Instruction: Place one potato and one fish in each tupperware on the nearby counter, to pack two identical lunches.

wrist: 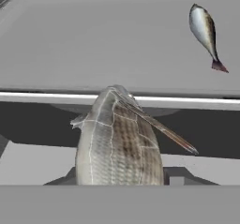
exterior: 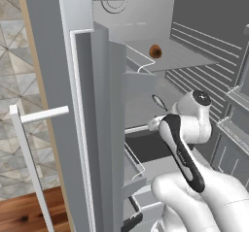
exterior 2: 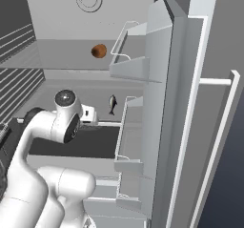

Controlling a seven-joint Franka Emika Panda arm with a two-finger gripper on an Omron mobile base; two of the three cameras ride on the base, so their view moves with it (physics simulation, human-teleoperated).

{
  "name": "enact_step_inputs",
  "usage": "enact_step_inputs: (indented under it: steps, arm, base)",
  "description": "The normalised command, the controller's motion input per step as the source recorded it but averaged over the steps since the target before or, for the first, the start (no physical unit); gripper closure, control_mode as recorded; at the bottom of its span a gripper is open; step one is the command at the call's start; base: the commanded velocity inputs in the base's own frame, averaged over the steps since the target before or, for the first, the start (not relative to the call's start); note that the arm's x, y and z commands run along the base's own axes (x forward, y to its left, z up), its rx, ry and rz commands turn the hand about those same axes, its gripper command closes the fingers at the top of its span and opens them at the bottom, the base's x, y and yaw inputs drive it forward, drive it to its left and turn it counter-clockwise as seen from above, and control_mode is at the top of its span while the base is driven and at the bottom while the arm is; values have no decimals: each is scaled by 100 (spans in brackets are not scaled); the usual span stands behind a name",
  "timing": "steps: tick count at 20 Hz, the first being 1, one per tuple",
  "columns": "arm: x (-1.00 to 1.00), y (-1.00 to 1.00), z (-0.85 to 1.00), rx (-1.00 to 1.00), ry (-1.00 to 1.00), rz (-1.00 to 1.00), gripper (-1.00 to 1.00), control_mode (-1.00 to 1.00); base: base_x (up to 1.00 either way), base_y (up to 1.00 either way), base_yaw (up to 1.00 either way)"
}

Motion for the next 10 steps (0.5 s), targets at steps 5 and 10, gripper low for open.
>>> enact_step_inputs:
  steps: [5,10]
  arm:
    - [-100,-5,58,0,6,0,100,-100]
    - [-100,0,83,0,7,0,100,-100]
  base:
    - [0,0,0]
    - [0,0,0]
